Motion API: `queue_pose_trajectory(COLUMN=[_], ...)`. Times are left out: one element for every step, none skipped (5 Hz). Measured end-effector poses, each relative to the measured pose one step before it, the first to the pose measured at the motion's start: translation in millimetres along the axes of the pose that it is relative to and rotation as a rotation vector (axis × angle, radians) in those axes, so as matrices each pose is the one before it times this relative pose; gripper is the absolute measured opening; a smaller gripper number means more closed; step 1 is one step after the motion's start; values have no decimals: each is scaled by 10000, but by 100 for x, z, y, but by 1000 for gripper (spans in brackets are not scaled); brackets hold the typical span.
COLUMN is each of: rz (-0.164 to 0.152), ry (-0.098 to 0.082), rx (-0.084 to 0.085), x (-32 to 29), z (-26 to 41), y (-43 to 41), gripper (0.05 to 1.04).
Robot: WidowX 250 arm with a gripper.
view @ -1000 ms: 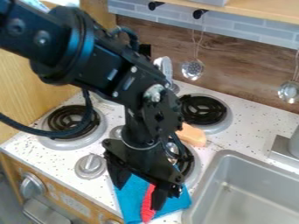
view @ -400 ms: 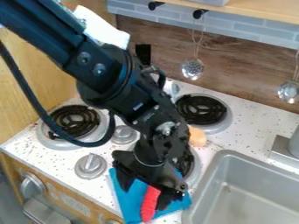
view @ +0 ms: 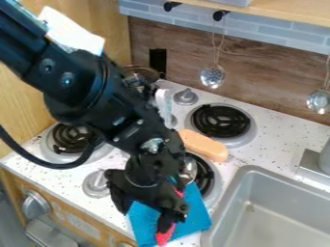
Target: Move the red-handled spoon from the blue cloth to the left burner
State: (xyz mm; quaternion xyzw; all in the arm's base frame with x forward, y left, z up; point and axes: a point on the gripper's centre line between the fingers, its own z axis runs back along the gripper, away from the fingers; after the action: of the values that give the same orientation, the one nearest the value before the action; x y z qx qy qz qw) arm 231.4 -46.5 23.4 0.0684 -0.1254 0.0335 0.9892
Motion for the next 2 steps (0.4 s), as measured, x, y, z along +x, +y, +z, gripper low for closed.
queue_pose_trajectory(rz=[-166, -37], ry=[27, 125], rx=[-121, -76], x=[-56, 22], z=[-472, -972], y=[-266, -426], gripper=[1001, 1001])
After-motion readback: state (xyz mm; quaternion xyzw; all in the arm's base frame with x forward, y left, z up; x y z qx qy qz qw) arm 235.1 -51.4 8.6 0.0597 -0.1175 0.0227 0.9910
